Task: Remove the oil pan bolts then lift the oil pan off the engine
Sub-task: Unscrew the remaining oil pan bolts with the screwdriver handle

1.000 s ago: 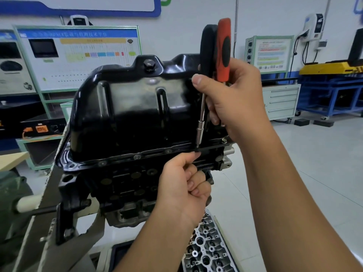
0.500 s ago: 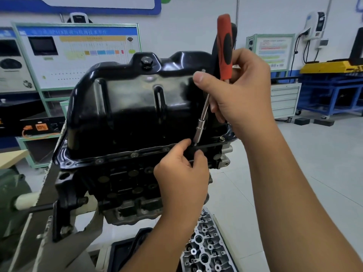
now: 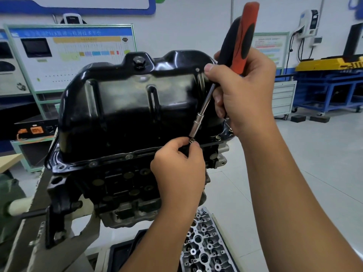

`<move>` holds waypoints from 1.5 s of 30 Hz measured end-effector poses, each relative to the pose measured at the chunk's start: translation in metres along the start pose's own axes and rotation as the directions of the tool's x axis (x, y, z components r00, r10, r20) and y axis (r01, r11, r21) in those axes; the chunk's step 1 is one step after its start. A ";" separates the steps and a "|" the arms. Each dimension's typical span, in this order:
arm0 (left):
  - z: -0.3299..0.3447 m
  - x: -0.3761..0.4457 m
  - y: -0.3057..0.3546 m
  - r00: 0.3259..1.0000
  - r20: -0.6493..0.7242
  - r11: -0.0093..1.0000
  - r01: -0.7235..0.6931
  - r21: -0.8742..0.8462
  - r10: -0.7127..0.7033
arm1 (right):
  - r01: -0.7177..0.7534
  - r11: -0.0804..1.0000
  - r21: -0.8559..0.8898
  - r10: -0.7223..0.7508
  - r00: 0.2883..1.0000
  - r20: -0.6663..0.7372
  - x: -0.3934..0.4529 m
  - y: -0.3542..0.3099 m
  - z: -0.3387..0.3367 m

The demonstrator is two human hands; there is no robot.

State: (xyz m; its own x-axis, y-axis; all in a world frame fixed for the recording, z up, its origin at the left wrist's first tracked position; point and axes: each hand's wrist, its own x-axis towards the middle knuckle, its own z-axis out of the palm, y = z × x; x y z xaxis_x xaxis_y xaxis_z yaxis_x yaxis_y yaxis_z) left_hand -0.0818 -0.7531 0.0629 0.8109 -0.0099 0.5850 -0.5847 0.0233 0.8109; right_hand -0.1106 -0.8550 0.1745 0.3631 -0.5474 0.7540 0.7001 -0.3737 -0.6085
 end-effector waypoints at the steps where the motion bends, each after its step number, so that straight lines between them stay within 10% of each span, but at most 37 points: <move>1: 0.001 0.000 0.000 1.000 -0.002 1.000 0.010 -0.009 -0.010 | 0.003 1.000 0.007 -0.003 1.000 -0.008 0.000 -0.001 0.000; 45: 0.009 -0.003 -0.004 0.998 -0.057 0.997 0.021 -0.079 -0.026 | -0.039 0.990 0.138 0.050 0.996 -0.072 -0.002 -0.001 -0.003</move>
State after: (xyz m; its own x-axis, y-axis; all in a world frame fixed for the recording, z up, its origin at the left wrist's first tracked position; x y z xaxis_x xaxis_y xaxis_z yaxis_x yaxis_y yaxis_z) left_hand -0.0818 -0.7617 0.0583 0.8255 0.0467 0.5624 -0.5640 0.1018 0.8194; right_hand -0.1136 -0.8560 0.1727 0.3518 -0.6180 0.7030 0.7636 -0.2448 -0.5974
